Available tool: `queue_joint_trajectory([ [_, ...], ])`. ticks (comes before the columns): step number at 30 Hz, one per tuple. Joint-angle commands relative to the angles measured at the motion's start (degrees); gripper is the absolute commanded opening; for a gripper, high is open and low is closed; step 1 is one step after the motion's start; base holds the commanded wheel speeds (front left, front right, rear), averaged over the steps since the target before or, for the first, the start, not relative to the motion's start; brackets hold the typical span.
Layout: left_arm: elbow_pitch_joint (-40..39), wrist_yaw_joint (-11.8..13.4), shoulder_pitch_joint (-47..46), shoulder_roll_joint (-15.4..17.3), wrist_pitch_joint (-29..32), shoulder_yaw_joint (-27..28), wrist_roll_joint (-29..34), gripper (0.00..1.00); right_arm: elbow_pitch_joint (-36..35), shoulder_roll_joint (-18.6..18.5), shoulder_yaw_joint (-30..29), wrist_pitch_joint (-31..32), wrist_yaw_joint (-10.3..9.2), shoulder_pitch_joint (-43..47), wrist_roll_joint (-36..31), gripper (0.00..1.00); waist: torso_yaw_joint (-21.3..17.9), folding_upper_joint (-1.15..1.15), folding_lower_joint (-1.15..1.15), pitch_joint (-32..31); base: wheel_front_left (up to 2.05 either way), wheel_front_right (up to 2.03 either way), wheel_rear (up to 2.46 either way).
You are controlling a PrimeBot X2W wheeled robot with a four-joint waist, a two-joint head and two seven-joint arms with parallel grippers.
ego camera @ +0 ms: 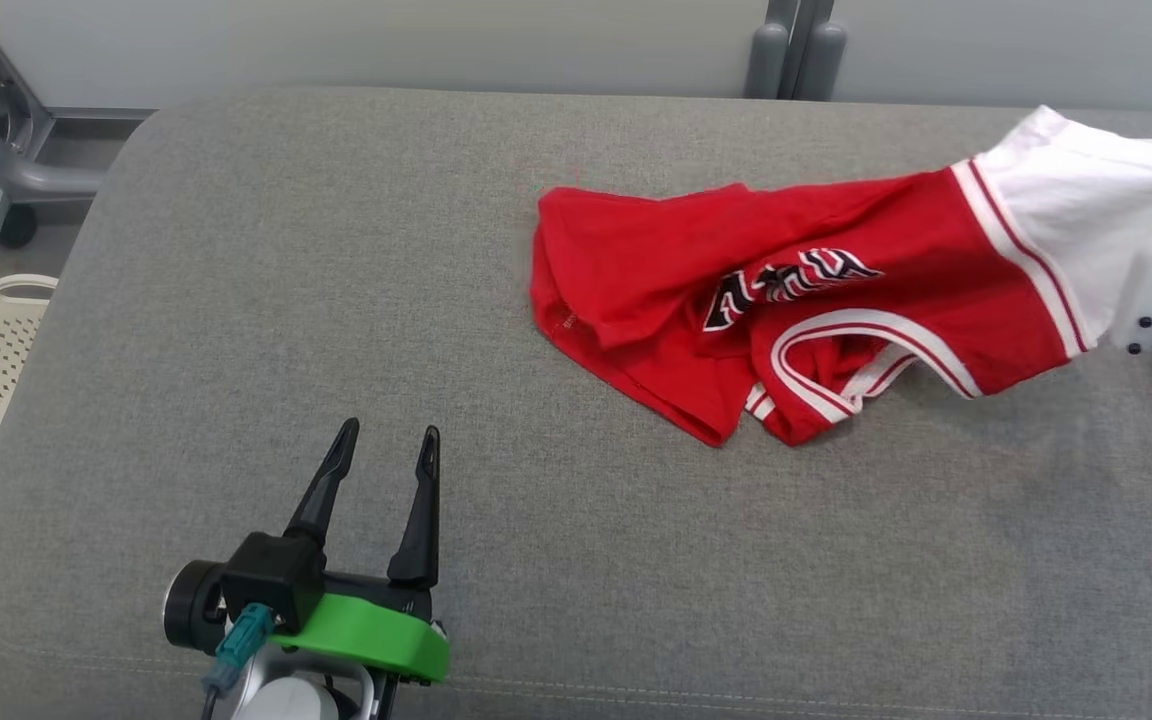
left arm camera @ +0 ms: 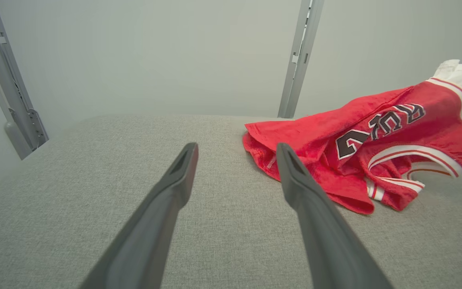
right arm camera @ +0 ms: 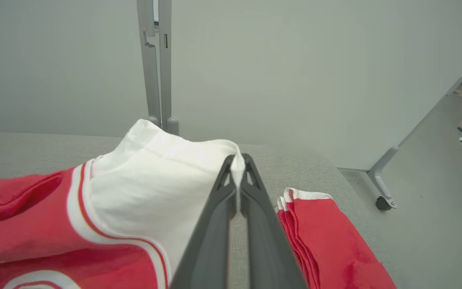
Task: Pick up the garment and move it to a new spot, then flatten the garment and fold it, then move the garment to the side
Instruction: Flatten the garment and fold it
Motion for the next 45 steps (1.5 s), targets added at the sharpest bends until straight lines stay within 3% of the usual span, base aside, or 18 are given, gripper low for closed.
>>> queue_joint_trajectory([
  [1, 0.03, -0.26, 0.68, 0.04, -0.02, 0.08, 0.44, 1.00, -0.34, -0.38, -0.55, 0.10, -0.02, 0.93, -1.01, 0.00, 0.10, 0.00, 0.00, -0.05, 0.00, 0.00, 0.00],
  [11, 0.48, -0.43, 1.30, -0.08, -0.02, 0.39, 0.50, 1.00, 1.79, -0.71, -3.44, 5.35, -0.03, 9.36, -6.12, 0.00, 0.83, 0.00, 0.00, -0.77, 0.00, 0.00, 0.00],
  [21, 0.37, -0.14, 1.37, -0.14, -0.02, 0.92, 0.34, 1.00, -1.24, 1.13, -2.33, 8.72, -0.04, 19.38, -3.20, 0.00, -0.63, 0.00, 0.00, -0.29, 0.00, 0.00, 0.00],
  [22, 0.42, -0.20, 1.14, -0.14, -0.02, 0.87, 0.42, 1.00, -2.09, 1.03, -2.64, 7.92, -0.04, 19.30, -3.66, 0.13, -0.90, 0.00, 0.00, -0.17, 0.00, 0.00, 0.00],
  [23, 0.51, -0.27, 0.88, -0.13, -0.02, 0.82, 0.52, 1.00, -2.66, 1.29, -3.35, 7.59, -0.05, 19.17, -3.68, 1.00, -1.16, 0.00, 0.00, -0.11, 0.00, 0.00, 0.00],
  [32, 2.24, -0.62, -0.58, -0.18, -0.02, 0.56, 0.14, 1.00, -8.32, 3.71, -2.01, 2.00, -0.05, 19.67, 1.92, 1.00, -2.88, 0.00, 0.00, -0.39, 0.00, 0.00, 0.00],
  [45, 8.05, 0.11, -6.16, -0.28, 4.32, 0.46, -2.42, 1.00, -11.25, 4.08, 6.32, -17.36, -0.04, 24.08, 17.82, 1.00, -5.84, 0.00, 0.00, -0.56, 0.00, 0.00, 0.00],
])
